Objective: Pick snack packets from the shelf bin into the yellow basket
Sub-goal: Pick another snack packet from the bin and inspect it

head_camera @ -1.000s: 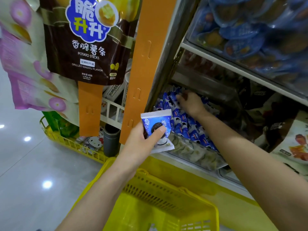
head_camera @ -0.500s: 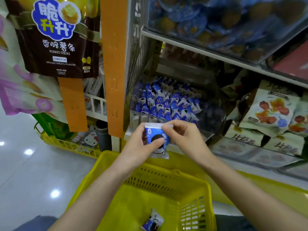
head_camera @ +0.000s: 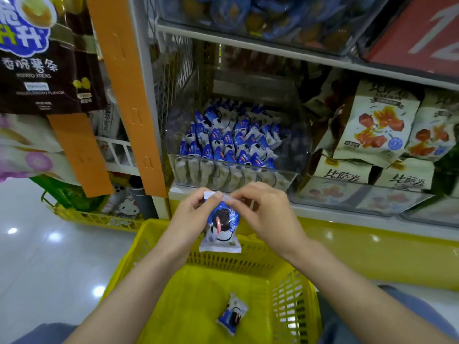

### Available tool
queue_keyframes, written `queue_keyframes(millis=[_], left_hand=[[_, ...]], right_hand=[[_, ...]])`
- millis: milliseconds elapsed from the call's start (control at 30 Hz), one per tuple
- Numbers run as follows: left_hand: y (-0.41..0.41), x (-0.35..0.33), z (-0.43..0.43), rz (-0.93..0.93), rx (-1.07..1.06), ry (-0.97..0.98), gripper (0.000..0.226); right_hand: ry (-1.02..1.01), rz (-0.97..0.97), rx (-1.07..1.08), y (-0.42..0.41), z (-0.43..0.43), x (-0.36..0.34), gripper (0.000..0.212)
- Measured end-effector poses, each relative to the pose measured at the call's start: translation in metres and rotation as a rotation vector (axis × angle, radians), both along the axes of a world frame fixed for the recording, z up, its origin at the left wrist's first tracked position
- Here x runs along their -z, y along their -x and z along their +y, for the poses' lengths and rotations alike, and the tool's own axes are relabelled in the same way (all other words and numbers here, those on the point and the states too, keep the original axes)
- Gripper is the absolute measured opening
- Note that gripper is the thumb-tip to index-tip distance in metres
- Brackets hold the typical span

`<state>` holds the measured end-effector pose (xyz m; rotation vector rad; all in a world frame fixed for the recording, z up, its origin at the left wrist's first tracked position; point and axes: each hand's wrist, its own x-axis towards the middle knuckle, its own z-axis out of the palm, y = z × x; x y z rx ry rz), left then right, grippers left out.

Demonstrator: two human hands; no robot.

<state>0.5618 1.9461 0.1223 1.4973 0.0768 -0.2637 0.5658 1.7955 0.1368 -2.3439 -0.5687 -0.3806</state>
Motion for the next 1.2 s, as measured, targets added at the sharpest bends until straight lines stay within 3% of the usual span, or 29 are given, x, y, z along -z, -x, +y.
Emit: queue_keyframes(millis=[133,267,400,467,567,633,800,900,967,1033,1200], left_hand=[[-0.002,0.0,0.001,0.04,0.029,0.005,0.04],[-0.003,0.004,0.001,0.009,-0.064,0.048,0.026],[-0.006,0.006,0.006,-0.103,-0.231,0.014,0.008],[-0.007,0.005,0.008,-0.16,-0.276,-0.009,0.01],[-0.007,0.005,0.011,-0.279,-0.287,-0.147,0.012],[-0.007,0.005,0.012,-0.374,-0.259,-0.307,0.015],[-0.002,0.005,0.007,-0.456,-0.152,-0.441,0.017],[-0.002,0.004,0.004,-0.422,-0.152,-0.385,0.016],[-0.004,0.003,0.003,-0.314,-0.154,-0.266,0.004],[-0.004,0.002,0.002,-0.248,-0.134,-0.215,0.012],[-0.002,0.003,0.003,-0.285,-0.072,-0.275,0.011]], right_hand=[[-0.419,0.251,0.191,-0.008,-0.002,0.002,0.016],[-0.796,0.573,0.268,-0.018,-0.004,0.003,0.012],[-0.699,0.873,0.191,-0.013,-0.002,0.008,0.002],[-0.547,0.97,0.129,-0.008,-0.001,0.011,0.016],[-0.201,0.813,0.129,-0.004,0.0,0.014,0.053],[-0.196,0.645,0.107,-0.002,0.004,0.013,0.06],[-0.329,0.451,0.044,-0.001,0.008,0.011,0.015],[-0.398,0.482,0.067,-0.004,0.006,0.015,0.011],[-0.466,0.553,0.082,-0.006,0.006,0.017,0.009],[-0.547,0.621,0.074,-0.007,0.006,0.017,0.005],[-0.503,0.521,0.052,-0.007,0.003,0.015,0.003]])
